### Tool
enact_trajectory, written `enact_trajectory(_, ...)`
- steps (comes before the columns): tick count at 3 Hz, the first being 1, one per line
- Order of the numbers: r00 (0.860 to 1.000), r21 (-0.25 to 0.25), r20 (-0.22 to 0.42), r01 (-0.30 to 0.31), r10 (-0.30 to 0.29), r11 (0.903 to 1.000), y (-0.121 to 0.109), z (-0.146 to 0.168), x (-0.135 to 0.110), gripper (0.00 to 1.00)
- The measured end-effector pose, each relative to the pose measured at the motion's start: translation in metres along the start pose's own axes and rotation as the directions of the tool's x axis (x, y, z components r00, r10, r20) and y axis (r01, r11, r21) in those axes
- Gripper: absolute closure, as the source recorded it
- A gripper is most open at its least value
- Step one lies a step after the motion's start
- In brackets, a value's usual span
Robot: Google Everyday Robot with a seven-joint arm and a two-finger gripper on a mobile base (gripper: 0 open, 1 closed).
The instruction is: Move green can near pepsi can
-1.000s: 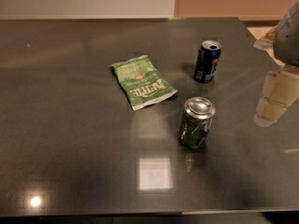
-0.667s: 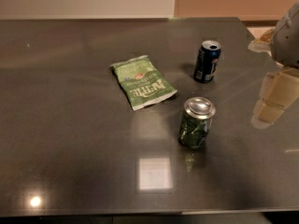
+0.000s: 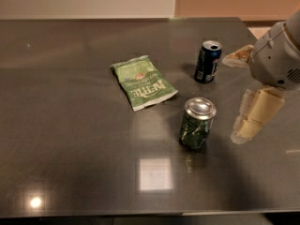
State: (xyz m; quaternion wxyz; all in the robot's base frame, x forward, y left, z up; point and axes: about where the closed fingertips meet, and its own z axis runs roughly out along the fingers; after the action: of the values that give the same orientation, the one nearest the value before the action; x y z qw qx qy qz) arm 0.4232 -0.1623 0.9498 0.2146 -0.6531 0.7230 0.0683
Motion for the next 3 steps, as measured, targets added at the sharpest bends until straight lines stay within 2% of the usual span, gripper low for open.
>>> enact_trajectory(1, 0.999, -0.016, 0.038, 0.012, -0.011, 0.9998, 0.007, 0.024, -0.006, 0.00)
enact_trajectory(3, 0.999, -0.047, 0.048, -0.009, 0.011, 0.9989, 0.010, 0.060, -0.009, 0.00)
